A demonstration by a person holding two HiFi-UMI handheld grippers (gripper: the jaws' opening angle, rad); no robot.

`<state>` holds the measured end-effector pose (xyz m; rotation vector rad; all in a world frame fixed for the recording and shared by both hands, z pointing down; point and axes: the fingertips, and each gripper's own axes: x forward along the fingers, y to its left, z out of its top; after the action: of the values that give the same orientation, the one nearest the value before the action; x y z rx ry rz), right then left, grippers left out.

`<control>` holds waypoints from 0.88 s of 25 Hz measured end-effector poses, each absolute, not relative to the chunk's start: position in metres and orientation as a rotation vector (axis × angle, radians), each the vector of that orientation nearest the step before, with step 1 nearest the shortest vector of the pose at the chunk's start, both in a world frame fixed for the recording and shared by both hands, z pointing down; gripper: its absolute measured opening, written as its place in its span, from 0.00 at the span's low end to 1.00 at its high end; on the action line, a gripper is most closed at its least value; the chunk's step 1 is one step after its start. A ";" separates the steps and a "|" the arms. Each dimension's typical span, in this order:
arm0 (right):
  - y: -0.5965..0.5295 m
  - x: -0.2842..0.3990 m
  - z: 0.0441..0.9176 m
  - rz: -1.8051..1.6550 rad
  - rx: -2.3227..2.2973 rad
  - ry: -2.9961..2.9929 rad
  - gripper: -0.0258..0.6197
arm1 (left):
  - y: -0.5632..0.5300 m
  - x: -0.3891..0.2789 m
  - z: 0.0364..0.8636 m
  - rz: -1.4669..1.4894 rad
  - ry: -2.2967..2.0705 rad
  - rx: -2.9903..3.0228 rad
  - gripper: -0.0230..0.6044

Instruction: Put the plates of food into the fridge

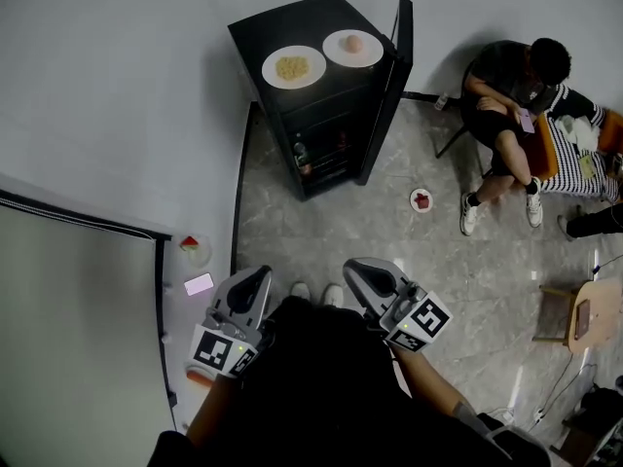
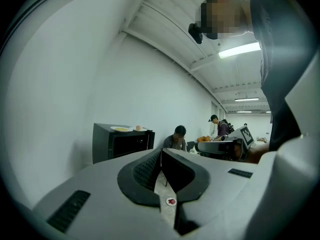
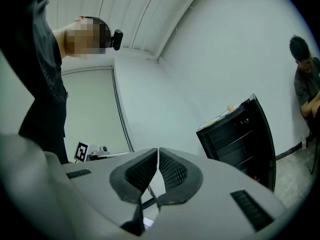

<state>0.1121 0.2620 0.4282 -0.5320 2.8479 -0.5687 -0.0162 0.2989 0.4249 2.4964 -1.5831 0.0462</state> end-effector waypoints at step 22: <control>0.203 0.107 0.441 -0.691 -0.642 2.813 0.08 | 0.239 -0.029 0.426 0.002 -1.574 2.513 0.08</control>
<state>0.1066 0.2030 0.4407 -0.6418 2.8126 -0.6911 -0.0292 0.2395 0.4255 2.5132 -1.5745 0.0021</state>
